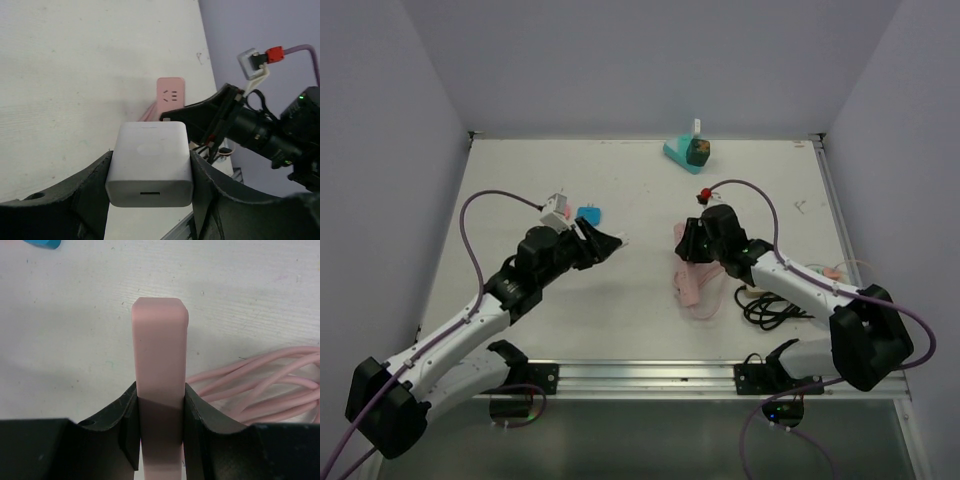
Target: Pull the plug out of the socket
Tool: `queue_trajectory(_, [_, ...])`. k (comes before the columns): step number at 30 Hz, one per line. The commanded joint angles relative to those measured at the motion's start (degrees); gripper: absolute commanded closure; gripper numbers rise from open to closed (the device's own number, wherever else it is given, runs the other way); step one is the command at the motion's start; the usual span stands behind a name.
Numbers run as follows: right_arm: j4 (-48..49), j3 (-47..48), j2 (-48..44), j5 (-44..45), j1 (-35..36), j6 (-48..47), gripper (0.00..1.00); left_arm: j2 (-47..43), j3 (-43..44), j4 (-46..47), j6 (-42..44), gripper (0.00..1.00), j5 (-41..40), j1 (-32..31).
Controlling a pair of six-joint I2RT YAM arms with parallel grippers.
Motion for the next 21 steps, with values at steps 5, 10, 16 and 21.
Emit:
queue_trajectory(5, [-2.20, 3.06, -5.95, -3.54, -0.38, -4.20, 1.00, 3.68, 2.96, -9.76, 8.92, 1.00, -14.72, 4.68])
queue_trajectory(10, [-3.25, 1.57, -8.06, -3.45, -0.38, -3.32, 1.00, 12.54, 4.27, -6.43, 10.86, 1.00, -21.49, 11.78])
queue_trajectory(16, [-2.29, -1.24, -9.29, -5.03, -0.38, -1.12, 1.00, 25.90, 7.00, 4.12, 14.01, 0.97, -26.60, 17.07])
queue_trajectory(21, [-2.11, -2.30, -9.12, -5.91, -0.38, 0.46, 1.00, 34.97, 12.44, 8.96, 17.89, 0.92, -26.43, 19.88])
